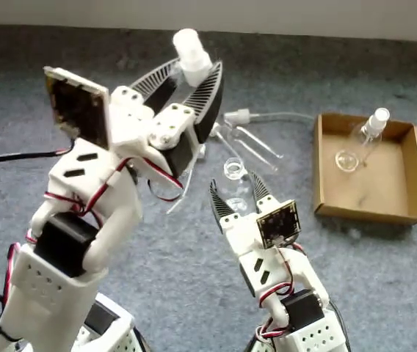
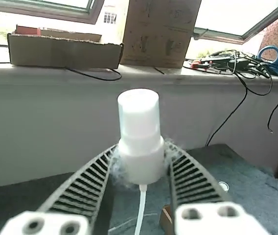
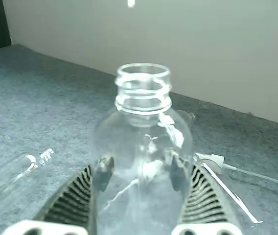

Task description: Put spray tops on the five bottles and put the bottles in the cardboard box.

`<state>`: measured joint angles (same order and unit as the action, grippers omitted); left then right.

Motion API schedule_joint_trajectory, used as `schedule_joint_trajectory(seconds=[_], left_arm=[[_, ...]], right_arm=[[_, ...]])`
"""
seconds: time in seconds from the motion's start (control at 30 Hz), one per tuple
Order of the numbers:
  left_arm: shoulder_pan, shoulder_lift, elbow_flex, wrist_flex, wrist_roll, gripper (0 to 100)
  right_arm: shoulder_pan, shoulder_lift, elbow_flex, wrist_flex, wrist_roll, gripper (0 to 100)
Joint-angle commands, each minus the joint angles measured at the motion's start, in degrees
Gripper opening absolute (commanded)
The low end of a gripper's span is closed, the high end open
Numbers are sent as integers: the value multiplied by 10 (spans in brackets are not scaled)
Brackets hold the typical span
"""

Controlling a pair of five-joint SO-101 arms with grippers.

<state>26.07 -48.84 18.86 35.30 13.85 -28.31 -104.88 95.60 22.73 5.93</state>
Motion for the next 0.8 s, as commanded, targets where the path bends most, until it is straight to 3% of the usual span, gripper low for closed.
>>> schedule_joint_trajectory(seconds=[0.0, 0.43, 0.77], left_arm=[[53, 20, -67, 6, 9, 5], [80, 16, -37, 9, 8, 5], [96, 15, -43, 69, 9, 5]], right_arm=[[11, -6, 70, 0, -4, 63], [12, -6, 70, 22, -4, 63], [12, -6, 70, 22, -4, 63]])
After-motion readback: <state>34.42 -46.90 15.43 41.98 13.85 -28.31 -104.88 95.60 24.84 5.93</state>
